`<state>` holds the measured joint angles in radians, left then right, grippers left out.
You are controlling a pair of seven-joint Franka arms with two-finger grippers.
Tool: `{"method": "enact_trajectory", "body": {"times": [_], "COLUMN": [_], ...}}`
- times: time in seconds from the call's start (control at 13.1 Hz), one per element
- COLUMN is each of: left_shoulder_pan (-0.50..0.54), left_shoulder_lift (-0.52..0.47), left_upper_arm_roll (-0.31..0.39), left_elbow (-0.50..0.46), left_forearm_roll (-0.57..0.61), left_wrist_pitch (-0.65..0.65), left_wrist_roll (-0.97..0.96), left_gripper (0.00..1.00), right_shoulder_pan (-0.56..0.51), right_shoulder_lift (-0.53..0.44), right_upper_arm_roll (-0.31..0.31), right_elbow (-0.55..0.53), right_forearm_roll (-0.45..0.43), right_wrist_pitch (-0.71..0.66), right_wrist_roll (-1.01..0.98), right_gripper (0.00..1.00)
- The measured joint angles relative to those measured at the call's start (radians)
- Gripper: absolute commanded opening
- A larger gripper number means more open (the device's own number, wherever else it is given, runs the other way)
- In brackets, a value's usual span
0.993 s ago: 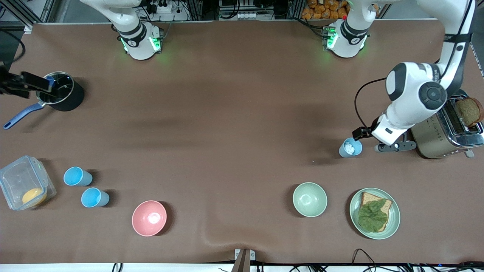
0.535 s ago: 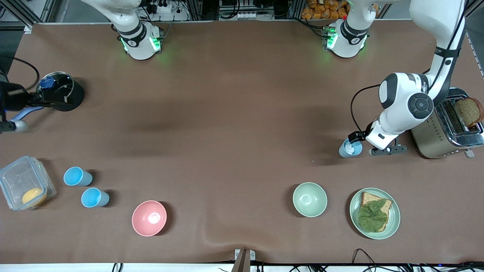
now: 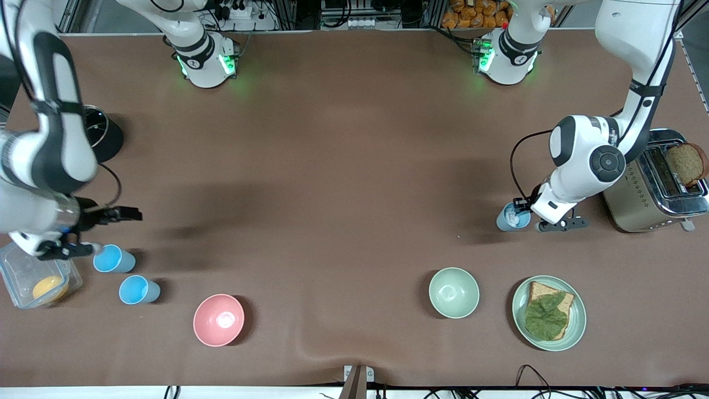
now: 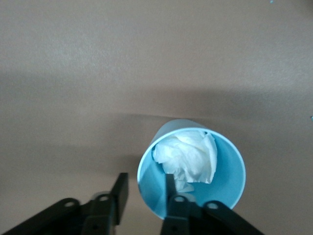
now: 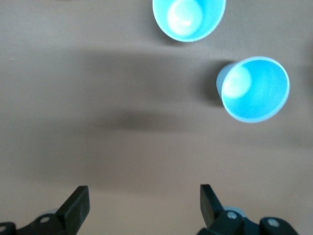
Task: Stack blue cups with both arms
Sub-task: 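Carry the tissue cup to mid-table while the right gripper grasps a blue cup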
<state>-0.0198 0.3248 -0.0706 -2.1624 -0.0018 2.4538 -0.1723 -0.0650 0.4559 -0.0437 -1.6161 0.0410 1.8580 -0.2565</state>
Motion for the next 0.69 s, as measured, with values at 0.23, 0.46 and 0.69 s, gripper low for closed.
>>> {"method": "enact_trajectory", "body": {"times": [0.23,0.46,0.69], "left_shoulder_pan": [-0.004,-0.034,-0.070], "left_shoulder_lift": [0.004,0.007,0.010], "left_upper_arm_roll": [-0.003,-0.037,-0.147], "left_elbow": [0.028,0.087,0.148], "left_forearm_roll": [0.000,0.000,-0.008], "left_wrist_pitch": [0.000,-0.054,-0.106], "left_wrist_roll": [0.028,0.028,-0.079], "left_gripper": [0.00,0.00,0.00], "right_shoulder_pan": [0.015,0.025,0.016], "right_shoulder_lift": [0.010,0.046,0.101], "right_upper_arm_roll": [0.000,0.000,-0.007], "right_elbow": [0.000,-0.004,-0.004], "right_forearm_roll": [-0.111,-0.143,-0.147], "right_wrist_pitch": [0.056,0.131,0.202], "right_wrist_roll": [-0.026,-0.026,-0.036], "right_gripper": [1.00,1.00,1.00]}}
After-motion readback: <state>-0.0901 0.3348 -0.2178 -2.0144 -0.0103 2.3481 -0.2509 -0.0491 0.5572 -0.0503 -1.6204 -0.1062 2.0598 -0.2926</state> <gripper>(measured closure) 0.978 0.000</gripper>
